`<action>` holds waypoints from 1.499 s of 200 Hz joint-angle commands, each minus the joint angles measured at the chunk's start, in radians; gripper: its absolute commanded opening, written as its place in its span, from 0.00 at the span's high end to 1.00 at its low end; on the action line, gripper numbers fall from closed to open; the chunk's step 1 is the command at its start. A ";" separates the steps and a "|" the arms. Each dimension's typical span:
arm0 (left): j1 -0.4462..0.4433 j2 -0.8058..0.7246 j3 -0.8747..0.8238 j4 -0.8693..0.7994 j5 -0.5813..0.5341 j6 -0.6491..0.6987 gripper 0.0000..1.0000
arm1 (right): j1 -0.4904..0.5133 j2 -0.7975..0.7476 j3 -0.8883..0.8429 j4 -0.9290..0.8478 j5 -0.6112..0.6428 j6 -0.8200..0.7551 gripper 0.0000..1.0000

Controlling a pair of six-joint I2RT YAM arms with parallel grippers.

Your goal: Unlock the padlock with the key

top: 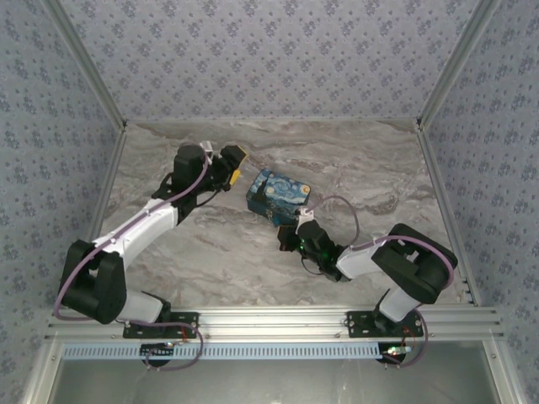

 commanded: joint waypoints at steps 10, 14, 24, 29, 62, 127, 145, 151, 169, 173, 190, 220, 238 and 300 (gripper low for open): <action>0.020 0.024 0.054 -0.077 0.014 0.082 0.26 | -0.028 -0.018 -0.026 0.005 -0.070 0.245 1.00; 0.023 0.027 0.058 -0.082 0.015 0.086 0.26 | -0.032 -0.017 -0.023 -0.006 -0.083 0.266 1.00; 0.028 0.032 0.066 -0.084 0.019 0.091 0.26 | -0.039 -0.006 -0.017 -0.021 -0.111 0.309 1.00; 0.030 0.034 0.068 -0.084 0.020 0.091 0.26 | -0.039 0.000 -0.018 -0.017 -0.126 0.328 1.00; 0.033 0.044 0.066 -0.079 0.018 0.089 0.25 | -0.041 0.048 -0.045 0.050 -0.146 0.455 1.00; 0.049 0.089 0.100 -0.151 0.038 0.157 0.25 | -0.039 0.068 -0.078 0.055 -0.114 0.531 0.75; 0.053 0.107 0.116 -0.183 0.052 0.194 0.25 | -0.038 0.029 -0.101 0.026 -0.084 0.517 0.63; 0.055 0.114 0.120 -0.188 0.055 0.209 0.25 | -0.037 0.010 -0.109 0.010 -0.075 0.505 0.60; 0.054 0.136 0.145 -0.231 0.062 0.265 0.25 | -0.038 -0.076 -0.122 -0.088 -0.048 0.445 0.51; 0.054 0.142 0.152 -0.241 0.065 0.278 0.25 | -0.037 -0.097 -0.123 -0.112 -0.042 0.425 0.49; 0.054 0.170 0.171 -0.267 0.083 0.329 0.25 | -0.039 -0.205 -0.123 -0.220 -0.017 0.324 0.37; 0.056 0.225 0.188 -0.268 0.157 0.382 0.25 | -0.087 -0.352 -0.116 -0.256 -0.095 0.112 0.16; 0.057 0.264 0.204 -0.270 0.214 0.411 0.25 | -0.134 -0.381 -0.108 -0.204 -0.192 0.074 0.08; 0.054 0.349 0.176 -0.208 0.307 0.434 0.25 | -0.173 -0.307 -0.062 -0.169 -0.212 0.109 0.01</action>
